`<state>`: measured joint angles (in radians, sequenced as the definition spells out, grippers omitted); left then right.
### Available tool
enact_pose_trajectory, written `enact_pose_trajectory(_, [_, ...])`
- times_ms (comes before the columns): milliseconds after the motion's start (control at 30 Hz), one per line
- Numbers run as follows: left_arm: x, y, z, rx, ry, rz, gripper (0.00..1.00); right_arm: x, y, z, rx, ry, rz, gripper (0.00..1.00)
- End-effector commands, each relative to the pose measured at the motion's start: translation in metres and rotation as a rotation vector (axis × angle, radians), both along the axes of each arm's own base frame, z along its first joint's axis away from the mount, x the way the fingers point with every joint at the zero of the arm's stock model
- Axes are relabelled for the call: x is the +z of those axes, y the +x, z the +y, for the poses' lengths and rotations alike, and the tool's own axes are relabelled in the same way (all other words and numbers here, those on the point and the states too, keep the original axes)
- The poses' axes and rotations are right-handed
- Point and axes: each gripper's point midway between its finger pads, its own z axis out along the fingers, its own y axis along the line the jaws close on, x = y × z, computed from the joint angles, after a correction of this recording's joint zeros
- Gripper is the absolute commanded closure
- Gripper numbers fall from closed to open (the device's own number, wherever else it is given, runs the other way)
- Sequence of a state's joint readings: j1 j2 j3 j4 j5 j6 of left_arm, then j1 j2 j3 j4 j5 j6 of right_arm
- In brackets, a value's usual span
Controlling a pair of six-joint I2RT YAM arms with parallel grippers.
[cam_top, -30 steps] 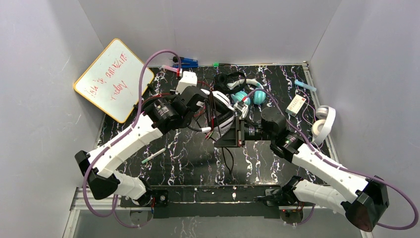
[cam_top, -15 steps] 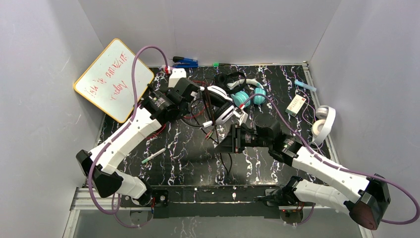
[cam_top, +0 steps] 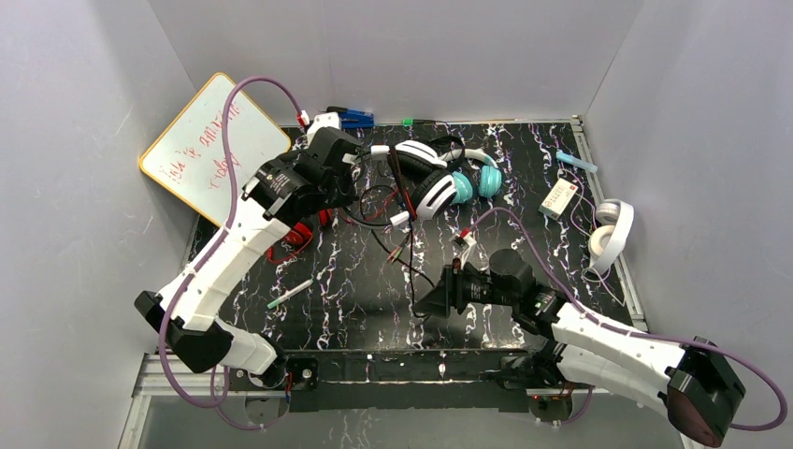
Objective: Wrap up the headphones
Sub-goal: Wrap the headphones cable around the headphones.
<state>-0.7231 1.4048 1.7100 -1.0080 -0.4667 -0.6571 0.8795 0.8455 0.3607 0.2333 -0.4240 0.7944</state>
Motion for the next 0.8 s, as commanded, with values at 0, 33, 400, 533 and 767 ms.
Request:
enact_pose_trajectory(0, [0.04,-0.008,-0.009,-0.013,-0.156,-0.06,1.0,0.02,0.01,0.005,0.046,0.09,-0.302,0.29])
enact_pose_trajectory(33, [0.041,-0.008,-0.009,-0.015,-0.159,-0.06,1.0,0.016,0.012,0.003,0.04,0.081,-0.331,0.23])
enact_pose_trajectory(400, [0.052,-0.015,-0.014,-0.054,-0.202,-0.064,1.0,-0.004,0.027,0.002,0.014,0.065,-0.514,0.01])
enact_pose_trajectory(533, [0.058,-0.017,-0.013,-0.056,-0.212,-0.073,1.0,-0.011,0.033,0.005,0.0,0.053,-0.509,0.07])
enact_pose_trajectory(767, [0.08,-0.019,-0.017,-0.07,-0.283,-0.119,1.0,-0.018,0.017,0.013,0.07,0.145,-0.456,0.2])
